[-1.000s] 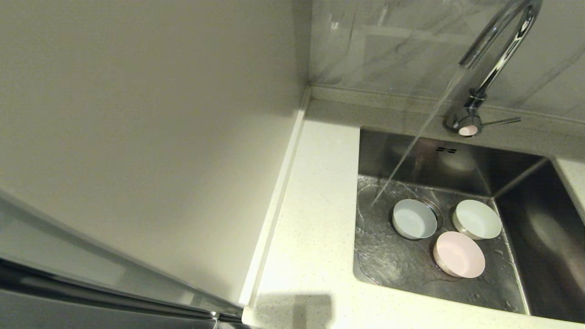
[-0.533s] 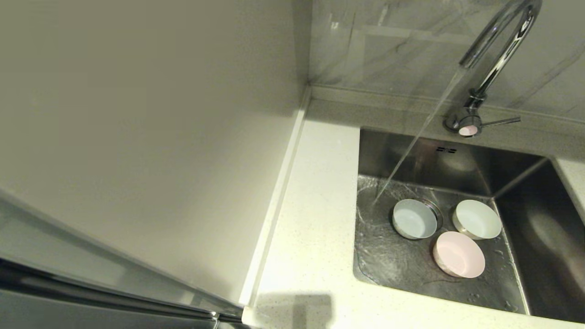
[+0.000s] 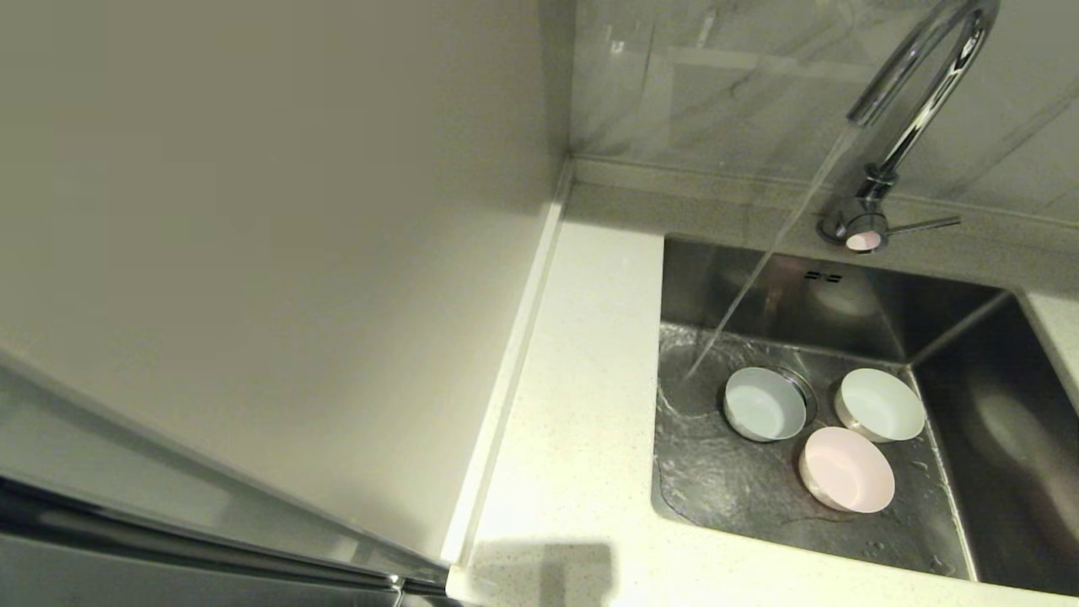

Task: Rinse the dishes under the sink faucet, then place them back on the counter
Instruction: Wait for the water to rinse the bowl

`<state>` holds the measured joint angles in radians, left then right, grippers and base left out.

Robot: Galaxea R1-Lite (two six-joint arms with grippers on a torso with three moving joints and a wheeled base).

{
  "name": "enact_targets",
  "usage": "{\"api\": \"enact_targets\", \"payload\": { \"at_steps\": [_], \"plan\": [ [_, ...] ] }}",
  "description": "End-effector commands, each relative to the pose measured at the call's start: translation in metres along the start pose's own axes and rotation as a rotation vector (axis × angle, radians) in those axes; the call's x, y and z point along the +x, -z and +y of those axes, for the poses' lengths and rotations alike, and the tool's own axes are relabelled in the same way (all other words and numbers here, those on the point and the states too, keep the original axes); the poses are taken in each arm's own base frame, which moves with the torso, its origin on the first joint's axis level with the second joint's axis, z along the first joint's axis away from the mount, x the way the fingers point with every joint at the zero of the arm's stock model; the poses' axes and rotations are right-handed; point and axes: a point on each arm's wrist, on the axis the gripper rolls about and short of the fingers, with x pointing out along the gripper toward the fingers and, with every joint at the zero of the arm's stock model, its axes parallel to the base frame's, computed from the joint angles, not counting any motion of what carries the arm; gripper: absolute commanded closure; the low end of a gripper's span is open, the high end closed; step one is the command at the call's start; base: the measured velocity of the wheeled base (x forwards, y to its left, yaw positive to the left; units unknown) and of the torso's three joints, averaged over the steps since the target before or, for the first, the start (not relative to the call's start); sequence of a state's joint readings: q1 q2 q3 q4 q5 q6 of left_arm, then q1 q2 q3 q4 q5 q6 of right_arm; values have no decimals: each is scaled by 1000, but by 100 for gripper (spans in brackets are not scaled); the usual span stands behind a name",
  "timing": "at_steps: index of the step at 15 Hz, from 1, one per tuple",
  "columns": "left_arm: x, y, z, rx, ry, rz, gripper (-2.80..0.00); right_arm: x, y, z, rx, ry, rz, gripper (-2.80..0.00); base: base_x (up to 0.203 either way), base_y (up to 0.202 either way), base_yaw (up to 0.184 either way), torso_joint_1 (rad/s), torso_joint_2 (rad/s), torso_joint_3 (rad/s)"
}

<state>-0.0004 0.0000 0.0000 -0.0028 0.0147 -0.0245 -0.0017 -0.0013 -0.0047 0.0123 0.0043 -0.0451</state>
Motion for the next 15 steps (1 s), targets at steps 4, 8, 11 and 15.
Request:
{"api": "enact_targets", "payload": {
  "at_steps": [4,8,11,15],
  "plan": [
    [0,0,0,0,-1,-4,0,0,0,0,1,-1,1,0,0,0,0,0,0,0],
    [0,0,0,1,1,-3,0,0,0,0,1,-1,1,0,0,0,0,0,0,0],
    [0,0,0,0,-1,-4,0,0,0,0,1,-1,1,0,0,0,0,0,0,0],
    [0,0,0,0,-1,-3,0,0,0,0,1,-1,1,0,0,0,0,0,0,0]
  ]
}}
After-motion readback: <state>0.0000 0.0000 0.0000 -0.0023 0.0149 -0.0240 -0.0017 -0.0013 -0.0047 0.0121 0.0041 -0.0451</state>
